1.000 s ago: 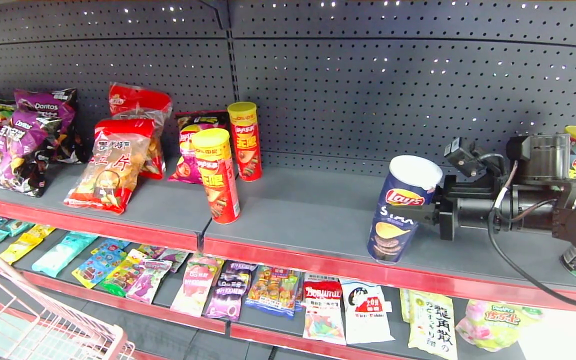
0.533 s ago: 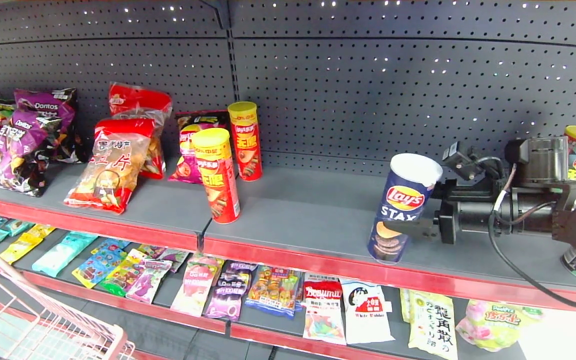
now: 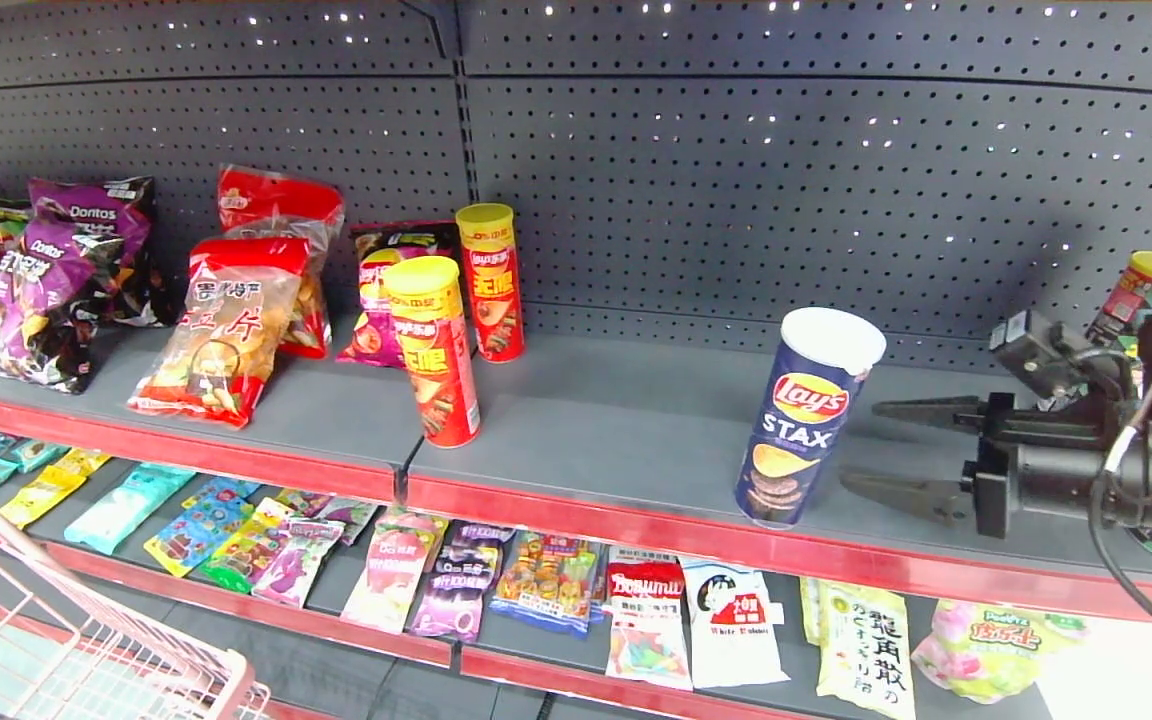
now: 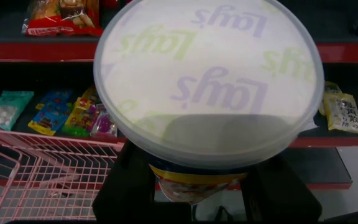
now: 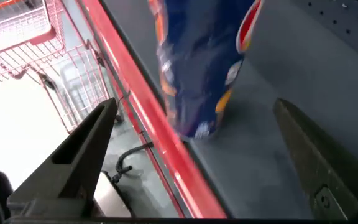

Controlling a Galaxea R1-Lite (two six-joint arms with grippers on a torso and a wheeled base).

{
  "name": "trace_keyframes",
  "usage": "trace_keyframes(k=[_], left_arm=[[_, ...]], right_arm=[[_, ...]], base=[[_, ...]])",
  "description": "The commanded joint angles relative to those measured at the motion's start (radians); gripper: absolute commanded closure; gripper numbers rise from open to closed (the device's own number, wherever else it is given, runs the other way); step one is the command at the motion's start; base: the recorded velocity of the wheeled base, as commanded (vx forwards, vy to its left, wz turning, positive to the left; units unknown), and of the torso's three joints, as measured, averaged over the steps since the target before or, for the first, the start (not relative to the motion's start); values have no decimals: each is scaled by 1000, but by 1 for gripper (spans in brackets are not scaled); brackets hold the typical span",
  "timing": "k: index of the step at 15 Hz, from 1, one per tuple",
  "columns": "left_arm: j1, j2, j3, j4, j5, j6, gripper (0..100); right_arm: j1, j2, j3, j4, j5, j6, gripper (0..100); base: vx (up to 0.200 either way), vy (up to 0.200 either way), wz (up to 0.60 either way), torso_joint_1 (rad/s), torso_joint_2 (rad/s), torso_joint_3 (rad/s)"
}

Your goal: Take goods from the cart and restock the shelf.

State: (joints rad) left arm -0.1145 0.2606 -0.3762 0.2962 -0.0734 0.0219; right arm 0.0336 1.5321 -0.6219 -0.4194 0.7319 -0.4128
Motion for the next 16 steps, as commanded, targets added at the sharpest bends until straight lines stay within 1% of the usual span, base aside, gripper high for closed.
trace_keyframes(k=[1,2,3,4,5,7,8,9,10,11,12,13,14,15,16], left_arm=[[-1,2,0,0,1,0,100],[-1,5,0,0,1,0,100],[1,9,-12,0,11,-2,100],[2,11,-20,0,20,0,100],[2,11,-23,0,41,0,100],[1,12,-27,0,41,-2,100],[-1,14,-40,0,38,-4,100],[-1,29,-55,-2,37,-10,100],[-2,40,-63,-8,30,-11,100],[-4,52,-63,-31,14,-11,100],[-4,55,-63,-43,4,-13,100],[-5,58,-59,-54,-8,-22,100],[-4,58,-56,-54,-8,-22,100],[-4,57,-55,-54,-8,-22,100],[-4,57,-49,-52,-6,-27,100]], right_arm=[[-43,-159,106,4,0,2,0],[-70,-221,154,5,-2,0,0],[-101,-337,214,4,-45,0,0],[-112,-435,243,5,-117,5,0],[-136,-540,268,5,-167,52,0],[-184,-699,281,14,-207,229,0],[-227,-787,280,63,-226,296,0],[-297,-888,275,182,-227,296,0],[-302,-932,261,258,-220,298,0],[-279,-928,225,314,-213,299,0],[-256,-902,197,332,-209,301,0],[-166,-856,151,344,-203,299,0],[-87,-865,162,349,-204,290,0],[-58,-894,182,364,-207,273,0],[-52,-963,234,412,-220,213,0]], base=[[0,0,0,0,0,0],[0,0,0,0,0,0],[0,0,0,0,0,0],[0,0,0,0,0,0],[0,0,0,0,0,0],[0,0,0,0,0,0],[0,0,0,0,0,0],[0,0,0,0,0,0],[0,0,0,0,0,0],[0,0,0,0,0,0],[0,0,0,0,0,0],[0,0,0,0,0,0],[0,0,0,0,0,0],[0,0,0,0,0,0],[0,0,0,0,0,0]])
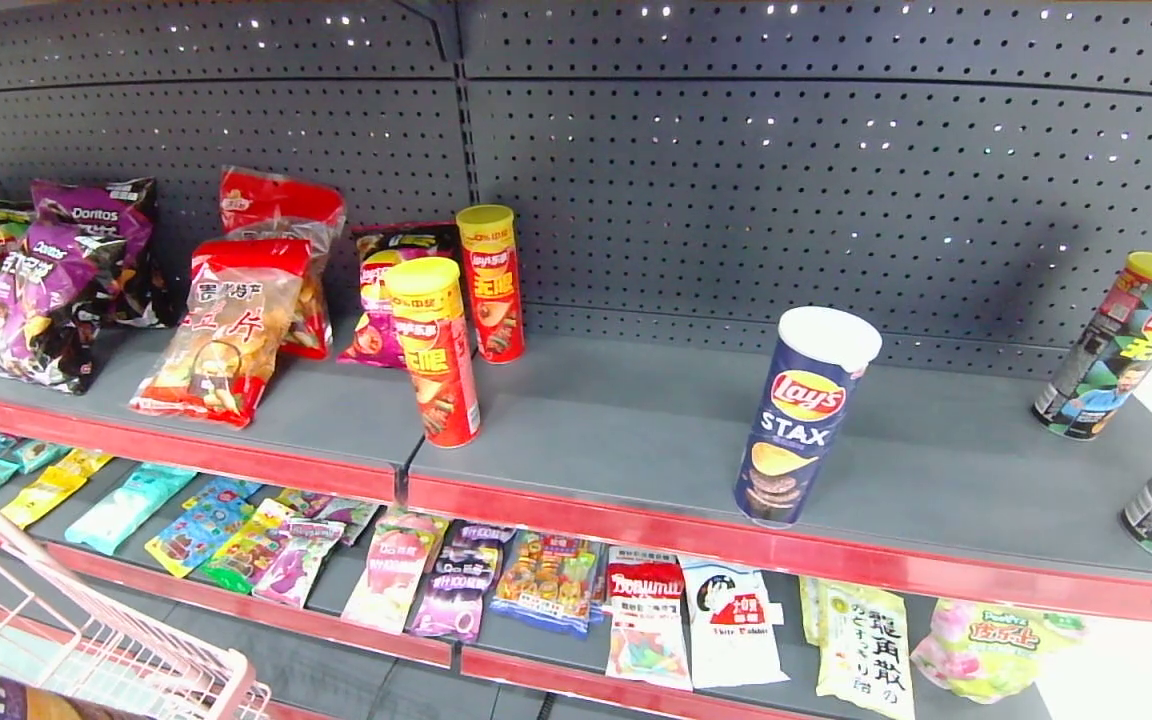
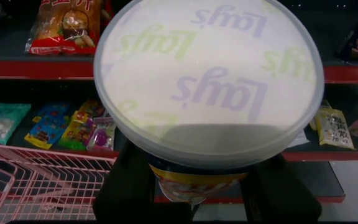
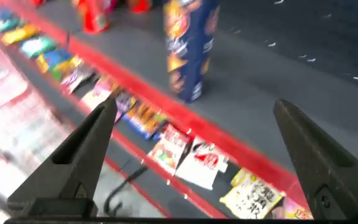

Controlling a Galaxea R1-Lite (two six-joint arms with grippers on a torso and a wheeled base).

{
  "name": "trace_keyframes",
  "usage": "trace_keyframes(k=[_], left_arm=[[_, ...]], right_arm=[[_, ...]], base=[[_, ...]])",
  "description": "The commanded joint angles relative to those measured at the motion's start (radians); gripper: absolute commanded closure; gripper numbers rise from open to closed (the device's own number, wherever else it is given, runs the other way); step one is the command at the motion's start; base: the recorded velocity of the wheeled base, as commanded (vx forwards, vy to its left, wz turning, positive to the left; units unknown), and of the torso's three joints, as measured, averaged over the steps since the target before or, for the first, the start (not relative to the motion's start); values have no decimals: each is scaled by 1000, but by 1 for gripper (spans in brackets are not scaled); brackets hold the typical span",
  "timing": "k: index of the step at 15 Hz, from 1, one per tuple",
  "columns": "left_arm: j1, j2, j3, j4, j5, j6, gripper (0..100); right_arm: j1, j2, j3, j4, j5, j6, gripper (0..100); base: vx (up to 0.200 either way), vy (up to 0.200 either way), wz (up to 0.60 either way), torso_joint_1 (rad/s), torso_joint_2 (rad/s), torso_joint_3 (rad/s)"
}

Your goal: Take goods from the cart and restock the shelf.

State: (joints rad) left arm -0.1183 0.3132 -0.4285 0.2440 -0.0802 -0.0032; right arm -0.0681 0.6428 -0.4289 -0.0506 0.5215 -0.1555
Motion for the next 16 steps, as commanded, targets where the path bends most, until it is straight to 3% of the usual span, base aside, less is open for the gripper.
trace_keyframes(k=[1,3,4,6,9,11,13,16], left_arm=[[0,4,7,0,0,-1,100],[-1,6,14,-2,-1,-1,100],[-1,7,16,-2,-3,-1,100],[-1,27,14,-3,-1,-1,100],[-1,56,10,-29,-3,-1,100],[-1,110,10,-103,-1,-1,100],[-1,121,14,-126,-1,-1,100],[-1,124,13,-126,-1,0,100]], right_arm=[[21,-178,102,83,-87,-88,0],[-73,-356,239,86,-365,-87,0],[-85,-471,300,92,-437,-76,0],[-85,-540,407,35,-465,-45,0],[-85,-542,417,9,-406,65,0],[-87,-542,417,12,-433,203,0],[-85,-542,421,-2,-584,148,0],[-85,-542,423,-8,-577,129,0]], base=[[0,0,0,0,0,0],[0,0,0,0,0,0],[0,0,0,0,0,0],[0,0,0,0,0,0],[0,0,0,0,0,0],[0,0,0,0,0,0],[0,0,0,0,0,0],[0,0,0,0,0,0]])
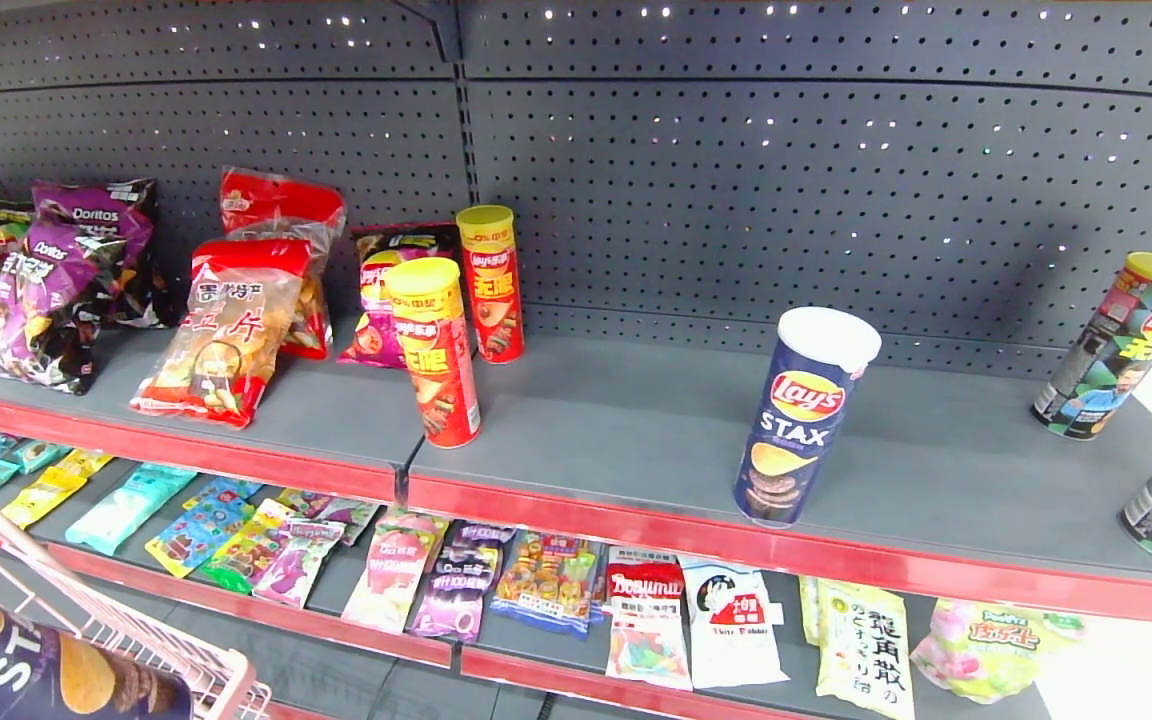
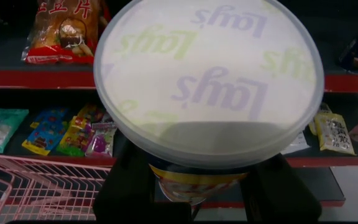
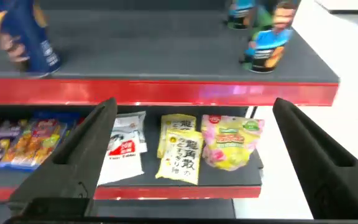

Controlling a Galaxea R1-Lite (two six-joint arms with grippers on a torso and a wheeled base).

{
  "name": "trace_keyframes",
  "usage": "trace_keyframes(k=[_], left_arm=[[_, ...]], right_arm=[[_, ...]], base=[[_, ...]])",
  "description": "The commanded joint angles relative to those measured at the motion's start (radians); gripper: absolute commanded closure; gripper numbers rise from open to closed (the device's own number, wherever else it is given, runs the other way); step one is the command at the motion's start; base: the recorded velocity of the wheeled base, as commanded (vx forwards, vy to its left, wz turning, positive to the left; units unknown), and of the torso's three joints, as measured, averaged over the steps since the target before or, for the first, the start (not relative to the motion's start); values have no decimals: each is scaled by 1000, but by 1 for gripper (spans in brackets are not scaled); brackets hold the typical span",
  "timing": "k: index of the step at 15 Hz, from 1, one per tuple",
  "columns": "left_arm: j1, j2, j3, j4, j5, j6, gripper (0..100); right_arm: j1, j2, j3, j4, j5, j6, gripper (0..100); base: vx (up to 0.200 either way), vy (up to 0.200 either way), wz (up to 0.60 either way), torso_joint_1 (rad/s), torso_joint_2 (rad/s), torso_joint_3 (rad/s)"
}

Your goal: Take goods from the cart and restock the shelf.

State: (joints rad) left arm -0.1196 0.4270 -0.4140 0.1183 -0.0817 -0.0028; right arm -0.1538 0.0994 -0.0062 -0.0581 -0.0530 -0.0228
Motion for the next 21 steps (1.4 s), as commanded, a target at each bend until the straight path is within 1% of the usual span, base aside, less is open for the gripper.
trace_keyframes(k=[1,2,3,5,6,8,9,10,11,12,13,19,21], left_arm=[[0,9,0,0,-1,0,100],[0,9,0,0,-1,0,100],[0,7,0,0,-1,1,100],[0,2,1,0,0,0,100],[0,1,1,0,-1,1,100],[0,2,-2,0,-1,1,100],[0,-4,1,0,-1,0,100],[0,-13,1,1,-1,0,100],[0,-16,3,1,0,0,100],[0,-21,6,1,0,0,100],[0,-37,18,1,-1,1,100],[0,-36,11,0,-3,1,100],[0,-36,12,0,-3,1,100]], right_arm=[[5,2,-1,6,105,-5,0],[5,2,-6,17,173,-3,0],[7,2,-12,40,194,-5,0],[11,8,-11,44,199,-8,0],[48,16,-9,44,206,-9,0],[160,-21,-9,43,203,-13,0],[178,-50,-6,35,190,-8,0],[149,-82,-8,40,183,-6,0],[152,-98,-6,37,177,-5,0],[154,-98,5,49,133,-11,0],[154,-98,6,55,51,17,0],[154,-98,6,55,53,23,0],[154,-98,6,55,53,23,0]], base=[[0,0,0,0,0,0],[0,0,0,0,0,0],[0,0,0,0,0,0],[0,0,0,0,0,0],[0,0,0,0,0,0],[0,0,0,0,0,0],[0,0,0,0,0,0],[0,0,0,0,0,0],[0,0,0,0,0,0],[0,0,0,0,0,0],[0,0,0,0,0,0],[0,0,0,0,0,0],[0,0,-600,5,-2,2]])
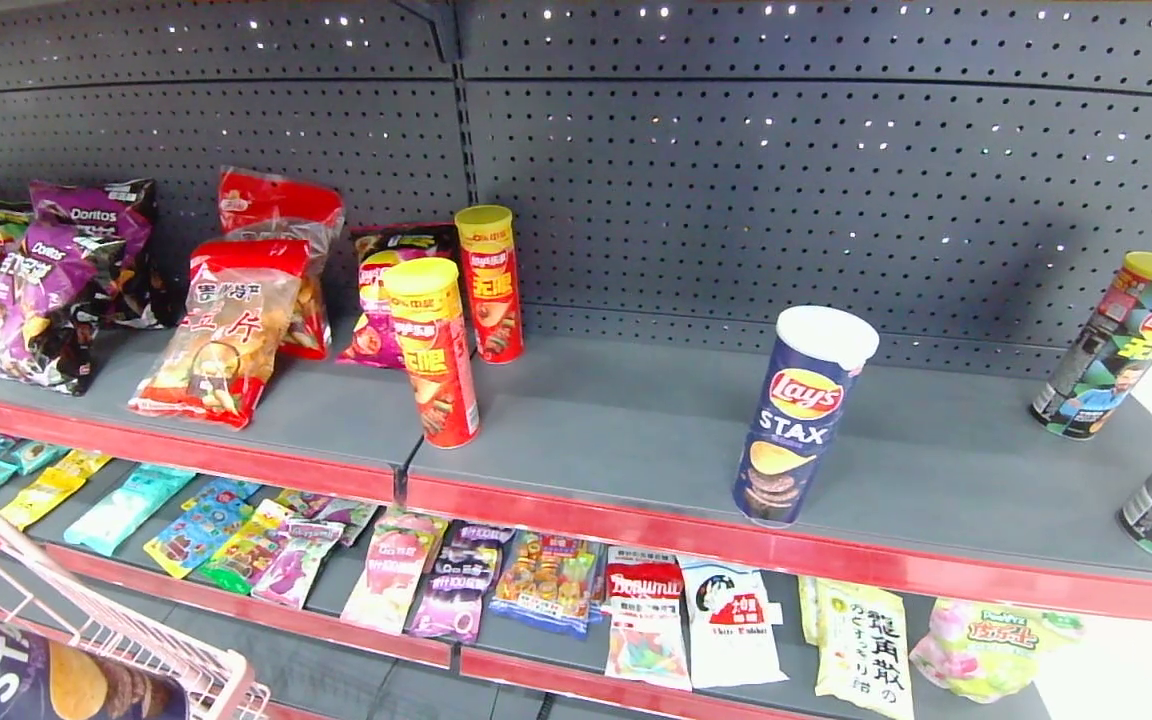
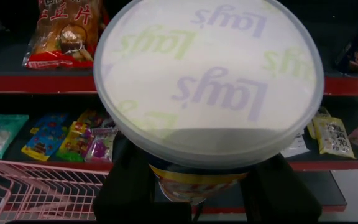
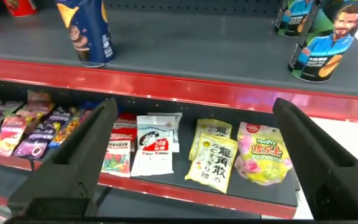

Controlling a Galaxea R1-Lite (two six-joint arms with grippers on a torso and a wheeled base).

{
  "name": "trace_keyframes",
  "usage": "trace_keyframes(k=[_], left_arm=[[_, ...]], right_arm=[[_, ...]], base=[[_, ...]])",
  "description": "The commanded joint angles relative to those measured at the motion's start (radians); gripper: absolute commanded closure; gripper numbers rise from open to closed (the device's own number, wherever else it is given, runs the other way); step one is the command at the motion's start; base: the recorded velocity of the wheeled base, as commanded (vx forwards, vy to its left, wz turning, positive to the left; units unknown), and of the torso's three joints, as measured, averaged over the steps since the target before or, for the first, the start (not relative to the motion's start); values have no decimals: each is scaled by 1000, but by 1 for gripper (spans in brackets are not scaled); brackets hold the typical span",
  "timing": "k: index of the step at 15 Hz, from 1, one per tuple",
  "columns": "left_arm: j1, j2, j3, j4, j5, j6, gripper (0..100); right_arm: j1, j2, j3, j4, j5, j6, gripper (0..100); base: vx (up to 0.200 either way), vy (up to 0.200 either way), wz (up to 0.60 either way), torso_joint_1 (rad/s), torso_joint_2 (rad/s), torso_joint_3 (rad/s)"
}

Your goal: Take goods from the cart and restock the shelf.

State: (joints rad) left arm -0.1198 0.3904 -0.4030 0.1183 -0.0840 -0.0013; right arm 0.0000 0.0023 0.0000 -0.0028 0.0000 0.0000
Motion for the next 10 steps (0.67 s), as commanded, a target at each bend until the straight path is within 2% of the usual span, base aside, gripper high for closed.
trace_keyframes(k=[1,5,10], left_arm=[[0,-1,4,0,0,0,100],[0,-4,6,1,-26,0,100],[0,2,1,0,-28,0,100]], right_arm=[[0,-1,0,0,0,0,0],[0,-1,0,0,0,0,0],[0,-1,0,0,0,0,0]], base=[[0,0,-600,2,2,2],[0,0,-600,6,6,0],[0,0,-600,0,1,3]])
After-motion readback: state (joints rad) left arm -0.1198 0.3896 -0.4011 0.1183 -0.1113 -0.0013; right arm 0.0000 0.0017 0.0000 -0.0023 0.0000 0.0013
